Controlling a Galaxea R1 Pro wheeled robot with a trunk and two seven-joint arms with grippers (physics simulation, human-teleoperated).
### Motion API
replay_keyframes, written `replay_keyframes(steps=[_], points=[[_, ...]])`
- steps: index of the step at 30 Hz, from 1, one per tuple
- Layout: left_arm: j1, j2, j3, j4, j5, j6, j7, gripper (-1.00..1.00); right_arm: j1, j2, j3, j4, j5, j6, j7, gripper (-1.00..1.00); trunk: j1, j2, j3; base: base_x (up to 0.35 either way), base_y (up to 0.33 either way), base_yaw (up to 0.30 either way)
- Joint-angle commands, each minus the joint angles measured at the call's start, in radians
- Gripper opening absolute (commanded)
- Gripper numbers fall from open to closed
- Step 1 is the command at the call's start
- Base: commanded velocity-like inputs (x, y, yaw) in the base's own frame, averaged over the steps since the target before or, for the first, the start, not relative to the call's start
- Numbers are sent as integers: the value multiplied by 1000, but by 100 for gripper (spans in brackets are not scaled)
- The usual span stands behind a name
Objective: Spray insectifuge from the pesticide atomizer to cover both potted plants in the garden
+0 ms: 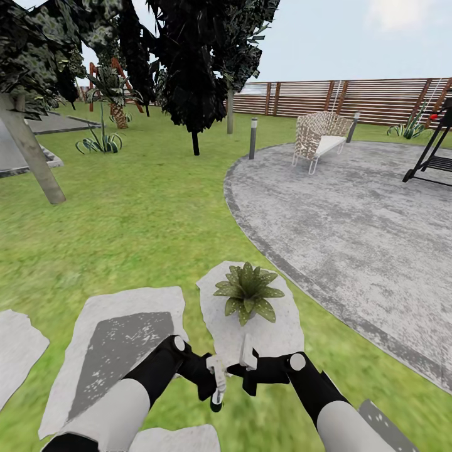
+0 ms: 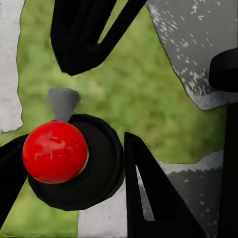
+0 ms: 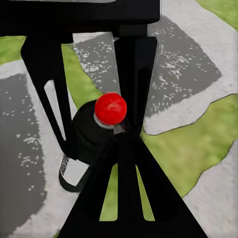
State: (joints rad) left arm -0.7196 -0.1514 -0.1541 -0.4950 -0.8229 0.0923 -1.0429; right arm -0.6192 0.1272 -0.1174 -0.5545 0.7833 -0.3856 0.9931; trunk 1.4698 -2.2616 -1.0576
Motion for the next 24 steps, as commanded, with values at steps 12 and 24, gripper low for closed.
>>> replay_keyframes(steps=[12,24], points=[[10,216,2,-1,-4,11,-1,-100,-1,-4,-8,8,14,-4,6,-100,0,0,-1,0,0,0],[28,291,7,55,37,10,181,-100,4,-18,-13,13,11,-7,-99,100,0,0,-1,0,0,0]])
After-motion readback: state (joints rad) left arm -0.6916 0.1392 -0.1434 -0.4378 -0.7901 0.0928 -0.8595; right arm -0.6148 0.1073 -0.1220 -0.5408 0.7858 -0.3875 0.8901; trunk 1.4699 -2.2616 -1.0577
